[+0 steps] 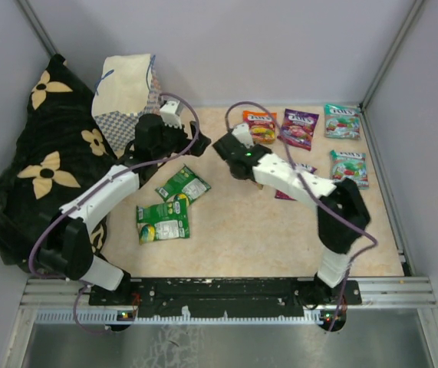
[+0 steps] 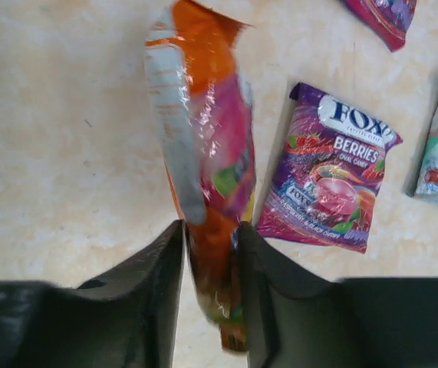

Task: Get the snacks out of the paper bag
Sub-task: Adjust the snack at the center of the board.

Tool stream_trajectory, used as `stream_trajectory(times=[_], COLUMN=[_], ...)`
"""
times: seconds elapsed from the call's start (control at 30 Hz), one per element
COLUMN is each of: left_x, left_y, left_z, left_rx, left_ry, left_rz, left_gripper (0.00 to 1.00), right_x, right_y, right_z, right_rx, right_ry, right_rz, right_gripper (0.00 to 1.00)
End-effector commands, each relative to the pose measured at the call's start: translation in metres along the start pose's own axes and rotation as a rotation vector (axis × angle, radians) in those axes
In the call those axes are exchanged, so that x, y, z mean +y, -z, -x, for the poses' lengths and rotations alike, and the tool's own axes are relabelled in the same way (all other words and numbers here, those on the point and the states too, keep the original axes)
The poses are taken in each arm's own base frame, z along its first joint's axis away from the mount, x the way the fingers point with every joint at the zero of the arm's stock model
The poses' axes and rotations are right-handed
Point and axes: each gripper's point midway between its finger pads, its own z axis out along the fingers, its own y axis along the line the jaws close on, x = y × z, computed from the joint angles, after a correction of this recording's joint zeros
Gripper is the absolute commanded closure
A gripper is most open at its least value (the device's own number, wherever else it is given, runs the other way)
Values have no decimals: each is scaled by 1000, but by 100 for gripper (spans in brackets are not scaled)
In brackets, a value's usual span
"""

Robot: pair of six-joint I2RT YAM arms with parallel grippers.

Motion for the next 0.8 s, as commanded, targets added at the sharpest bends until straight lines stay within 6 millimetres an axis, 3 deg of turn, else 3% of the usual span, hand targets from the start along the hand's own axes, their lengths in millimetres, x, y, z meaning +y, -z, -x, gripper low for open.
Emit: stream_trajectory(times=[0.0, 0.07, 0.2, 0.33, 0.4, 0.5, 0.63, 0.7, 0.77], left_x=[13, 21, 39, 41, 32, 16, -5, -18, -32], left_y=[1, 4, 12, 14, 9, -3, -34, -50, -66], left_z=[-34, -45, -53, -54, -60, -79, -108, -119, -124], left_rx=[105, 131, 151, 141, 153, 209, 266, 304, 315], left_ry=[109, 127, 153, 155, 150, 194, 223, 234, 216], left_rz=[63, 92, 159, 145, 86, -2, -101, -148, -184], left_gripper=[0, 0, 0, 0, 0, 7, 30, 41, 43], right_x=[-10, 17, 70, 99, 92, 58, 9, -1, -3], right_y=[-20, -30, -13, 37, 64, 79, 36, 14, -4], right_z=[-30, -36, -15, 20, 43, 63, 52, 44, 37], right_rx=[110, 122, 34, -155, -259, -358, -318, -286, -266], right_ry=[227, 253, 166, 22, -70, -195, -215, -164, -136], right_rz=[-346, -290, 26, 451, 627, 733, 566, 489, 462], right_gripper=[51, 24, 2, 1, 1, 11, 48, 55, 59])
